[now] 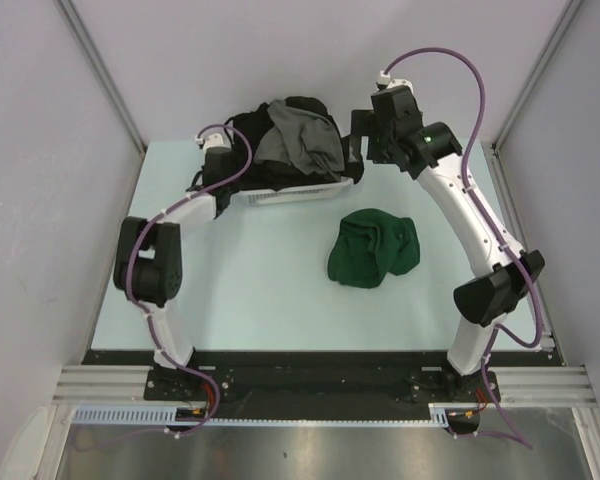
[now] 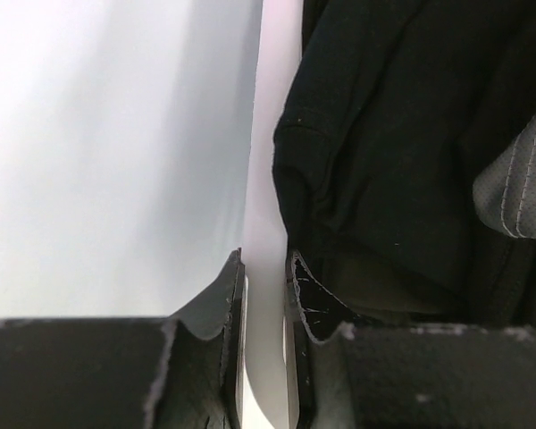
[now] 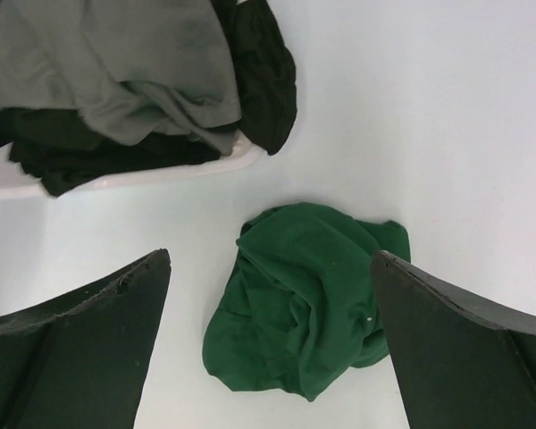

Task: Fold and stack the t-shirts
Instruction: Move the tshirt to the center of the board

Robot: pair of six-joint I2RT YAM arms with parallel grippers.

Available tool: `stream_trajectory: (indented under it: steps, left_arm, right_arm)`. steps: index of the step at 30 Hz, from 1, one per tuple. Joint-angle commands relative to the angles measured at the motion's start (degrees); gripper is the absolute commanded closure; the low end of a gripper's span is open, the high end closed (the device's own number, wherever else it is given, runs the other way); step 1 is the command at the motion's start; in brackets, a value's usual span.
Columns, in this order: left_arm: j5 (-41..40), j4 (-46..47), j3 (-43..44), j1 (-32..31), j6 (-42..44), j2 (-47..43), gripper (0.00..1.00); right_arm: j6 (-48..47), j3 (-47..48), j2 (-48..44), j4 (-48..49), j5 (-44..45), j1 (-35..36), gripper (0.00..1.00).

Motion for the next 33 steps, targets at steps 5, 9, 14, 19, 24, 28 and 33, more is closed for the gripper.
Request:
stream_trajectory:
  steps: [5, 9, 14, 19, 24, 28, 33]
  left_arm:
    - [-3.49, -11.43, -9.89, -4.67, 5.79, -27.49, 1.00]
    - [-4.29, -22.17, -12.07, -6.44, 5.52, -34.08, 1.00]
    - [-7.98, -21.04, -18.85, -6.97, 8.51, -46.30, 1.00]
    - [-9.47, -26.22, -17.80, -6.97, 10.62, -48.86, 1.00]
    - [-11.05, -29.74, -16.22, -6.97, 9.39, -48.42, 1.00]
    - [-11.67, -28.34, -16.30, -6.97, 9.65, -48.16, 1.00]
    - [-12.11, -26.32, -16.13, -6.97, 10.62, -45.97, 0.99]
  right_arm:
    - [6.33, 1.18, 9.44, -2.08, -4.73, -2.17, 0.00]
    - [9.23, 1.26, 13.49, -1.81, -11.24, -1.03, 0.01]
    - [9.76, 0.92, 16.13, -2.43, -14.24, 2.83, 0.02]
    - [10.55, 0.74, 15.61, -3.13, -13.80, 6.27, 0.02]
    - [9.76, -0.66, 13.06, -3.66, -11.26, 6.45, 0.02]
    - [8.80, -2.77, 11.74, -4.36, -10.20, 5.48, 0.02]
    - [8.88, -4.97, 10.86, -4.45, -10.28, 4.34, 0.02]
